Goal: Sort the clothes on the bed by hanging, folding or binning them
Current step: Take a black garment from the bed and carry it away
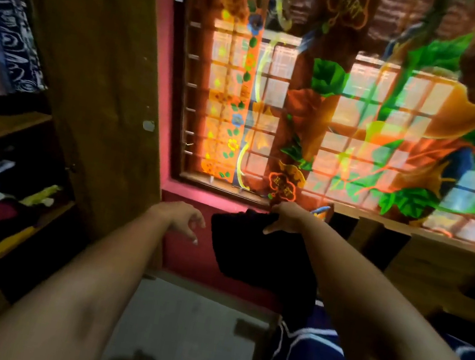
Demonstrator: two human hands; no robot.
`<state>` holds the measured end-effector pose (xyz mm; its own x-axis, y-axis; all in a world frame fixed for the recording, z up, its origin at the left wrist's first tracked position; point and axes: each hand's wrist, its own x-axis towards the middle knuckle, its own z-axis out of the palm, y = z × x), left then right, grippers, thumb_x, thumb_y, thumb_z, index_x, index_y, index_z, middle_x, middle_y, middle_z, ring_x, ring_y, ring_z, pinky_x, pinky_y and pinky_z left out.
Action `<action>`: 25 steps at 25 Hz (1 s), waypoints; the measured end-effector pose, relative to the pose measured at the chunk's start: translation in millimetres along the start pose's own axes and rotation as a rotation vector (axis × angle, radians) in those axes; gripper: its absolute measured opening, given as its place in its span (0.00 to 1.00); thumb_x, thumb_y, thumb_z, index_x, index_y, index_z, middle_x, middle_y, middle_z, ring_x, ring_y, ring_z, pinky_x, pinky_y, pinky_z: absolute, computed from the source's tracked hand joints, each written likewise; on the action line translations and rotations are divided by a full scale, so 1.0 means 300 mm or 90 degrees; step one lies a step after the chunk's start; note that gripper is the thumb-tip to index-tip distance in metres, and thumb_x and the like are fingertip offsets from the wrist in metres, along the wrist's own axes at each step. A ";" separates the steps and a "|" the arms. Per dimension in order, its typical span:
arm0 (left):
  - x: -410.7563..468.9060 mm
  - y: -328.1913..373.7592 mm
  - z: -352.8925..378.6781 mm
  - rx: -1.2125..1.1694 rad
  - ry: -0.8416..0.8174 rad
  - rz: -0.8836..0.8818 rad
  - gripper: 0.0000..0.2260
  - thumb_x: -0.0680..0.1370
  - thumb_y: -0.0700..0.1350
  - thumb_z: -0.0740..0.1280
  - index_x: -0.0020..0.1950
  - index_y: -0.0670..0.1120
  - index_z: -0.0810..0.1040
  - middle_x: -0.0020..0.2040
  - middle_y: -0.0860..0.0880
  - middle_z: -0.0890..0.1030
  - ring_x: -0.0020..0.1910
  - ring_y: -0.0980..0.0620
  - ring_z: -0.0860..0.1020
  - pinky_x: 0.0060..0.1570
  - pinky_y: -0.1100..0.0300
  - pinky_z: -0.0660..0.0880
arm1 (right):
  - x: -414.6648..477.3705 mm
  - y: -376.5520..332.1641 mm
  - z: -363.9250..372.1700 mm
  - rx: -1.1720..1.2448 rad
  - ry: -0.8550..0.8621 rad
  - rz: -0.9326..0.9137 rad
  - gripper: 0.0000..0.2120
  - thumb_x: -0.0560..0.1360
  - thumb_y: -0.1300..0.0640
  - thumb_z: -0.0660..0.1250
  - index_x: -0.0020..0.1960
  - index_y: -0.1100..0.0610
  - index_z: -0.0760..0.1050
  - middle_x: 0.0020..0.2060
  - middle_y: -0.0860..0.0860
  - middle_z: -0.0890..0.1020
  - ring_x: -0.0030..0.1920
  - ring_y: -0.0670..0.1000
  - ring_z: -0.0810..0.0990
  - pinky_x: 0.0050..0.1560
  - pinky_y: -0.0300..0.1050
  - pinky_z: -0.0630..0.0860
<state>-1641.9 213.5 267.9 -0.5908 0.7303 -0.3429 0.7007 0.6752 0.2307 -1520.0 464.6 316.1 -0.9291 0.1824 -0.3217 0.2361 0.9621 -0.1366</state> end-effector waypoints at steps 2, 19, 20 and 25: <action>0.052 -0.076 -0.056 -0.007 0.004 -0.015 0.25 0.71 0.52 0.75 0.66 0.50 0.74 0.59 0.50 0.79 0.56 0.52 0.77 0.47 0.65 0.70 | 0.154 -0.022 -0.061 -0.004 0.013 -0.026 0.22 0.72 0.50 0.72 0.62 0.59 0.75 0.57 0.56 0.77 0.59 0.57 0.75 0.51 0.44 0.70; 0.037 -1.263 -0.369 -0.188 0.094 -0.333 0.24 0.68 0.59 0.75 0.62 0.58 0.74 0.61 0.54 0.77 0.58 0.54 0.75 0.59 0.53 0.75 | 1.247 -0.934 -0.275 -0.130 -0.007 -0.300 0.28 0.72 0.45 0.71 0.66 0.59 0.73 0.60 0.57 0.77 0.63 0.57 0.74 0.61 0.48 0.71; 0.023 -1.320 -0.395 -0.189 0.100 -0.334 0.25 0.68 0.59 0.75 0.63 0.57 0.75 0.60 0.54 0.77 0.57 0.54 0.75 0.59 0.54 0.74 | 1.291 -1.002 -0.295 -0.145 -0.010 -0.320 0.28 0.73 0.44 0.70 0.66 0.60 0.72 0.61 0.57 0.76 0.63 0.58 0.73 0.62 0.48 0.70; -0.084 -1.558 -0.487 -0.261 0.178 -0.360 0.34 0.67 0.55 0.78 0.70 0.53 0.70 0.62 0.52 0.73 0.59 0.54 0.72 0.60 0.58 0.71 | 1.476 -1.379 -0.337 -0.147 -0.066 -0.413 0.25 0.73 0.45 0.70 0.61 0.62 0.75 0.57 0.57 0.78 0.59 0.57 0.76 0.55 0.48 0.72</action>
<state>-2013.0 -105.4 301.8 -0.9342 0.2228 -0.2786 0.0874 0.9002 0.4267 -2058.0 167.9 325.0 -0.8274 -0.4531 -0.3318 -0.4350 0.8908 -0.1317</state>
